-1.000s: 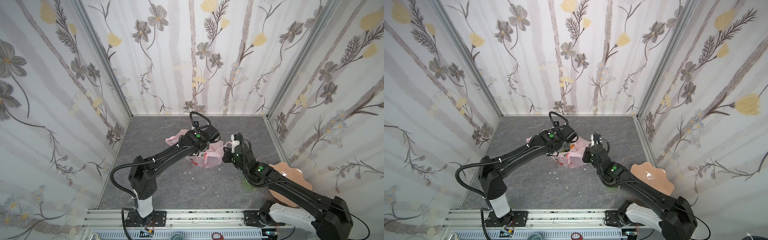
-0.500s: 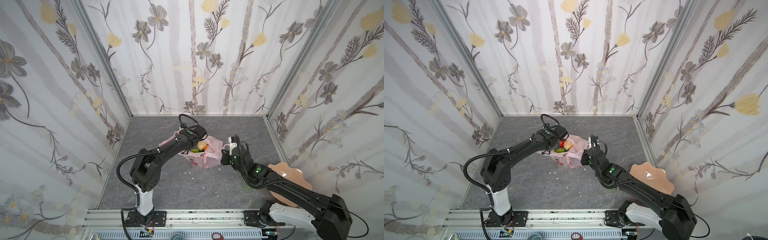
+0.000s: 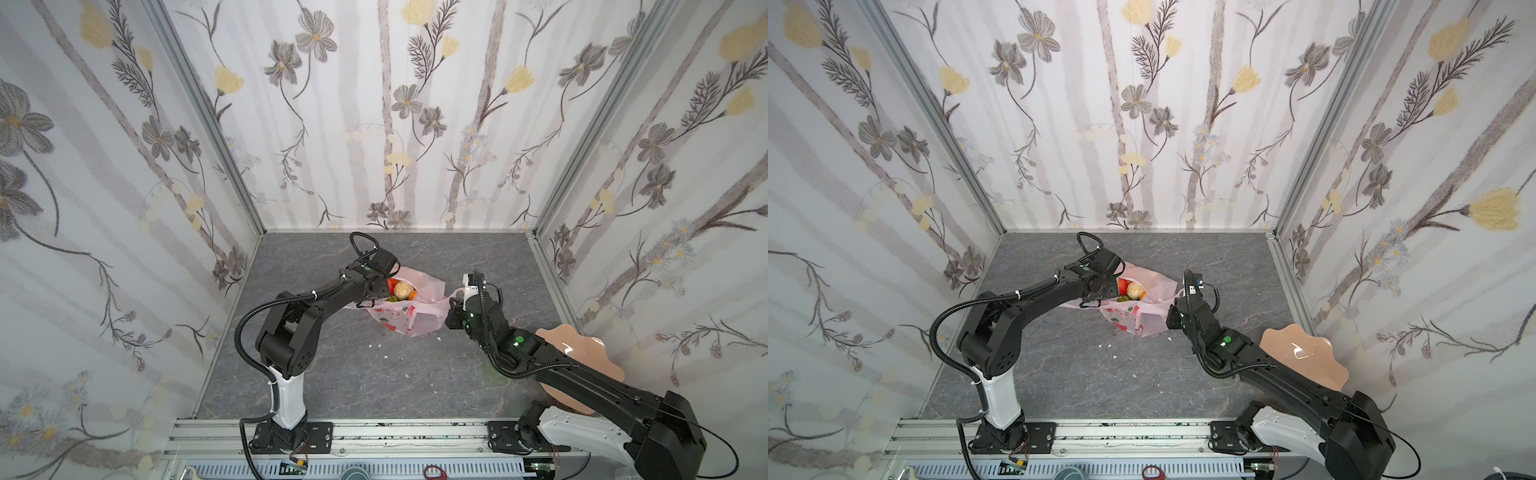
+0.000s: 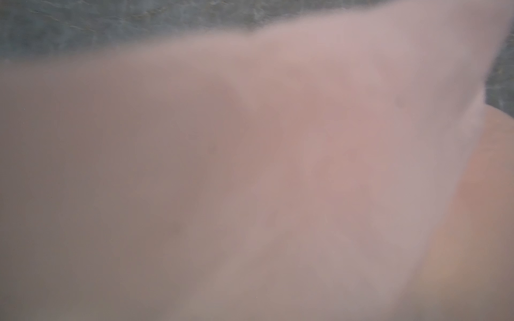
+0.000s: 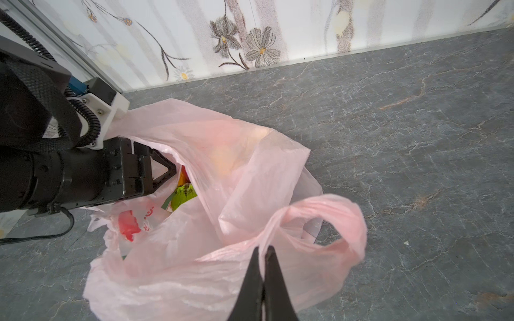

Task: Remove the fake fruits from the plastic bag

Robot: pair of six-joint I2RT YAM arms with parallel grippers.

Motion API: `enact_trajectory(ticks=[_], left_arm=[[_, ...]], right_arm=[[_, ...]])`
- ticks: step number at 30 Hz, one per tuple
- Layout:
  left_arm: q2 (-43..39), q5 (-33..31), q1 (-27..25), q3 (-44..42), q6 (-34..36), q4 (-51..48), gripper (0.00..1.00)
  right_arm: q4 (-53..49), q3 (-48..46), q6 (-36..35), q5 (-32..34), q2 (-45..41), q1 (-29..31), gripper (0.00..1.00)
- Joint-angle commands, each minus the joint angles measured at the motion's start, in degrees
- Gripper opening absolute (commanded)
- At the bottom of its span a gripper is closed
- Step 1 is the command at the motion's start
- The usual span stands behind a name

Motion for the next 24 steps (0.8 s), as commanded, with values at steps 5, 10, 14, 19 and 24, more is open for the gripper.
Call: enact_trajectory(ticks=[5, 10, 14, 19, 24], left_arm=[[-1.46, 6.23, 0.37, -2.69, 0.36, 7.56, 0.19], [-8.67, 5.22, 2.22, -10.12, -1.99, 11.73, 0.0], [-16.35, 3.42, 4.05, -18.75, -6.01, 16.86, 0.0], [-22.99, 5.21, 3.58, -26.97, -10.99, 22.61, 0.0], [-24.78, 4.33, -1.34, -27.61, -14.03, 23.64, 0.0]], right_arm=[[0.74, 0.4, 0.73, 1.51, 1.31, -1.81, 0.0], [-0.4, 0.18, -2.68, 1.07, 1.4, -8.29, 0.0], [-2.47, 0.93, -5.86, -0.39, 0.72, -15.62, 0.0], [-2.63, 1.87, -5.69, -1.83, 0.25, -17.57, 0.0], [-3.18, 2.24, -3.59, -7.0, -0.94, -16.35, 0.18]])
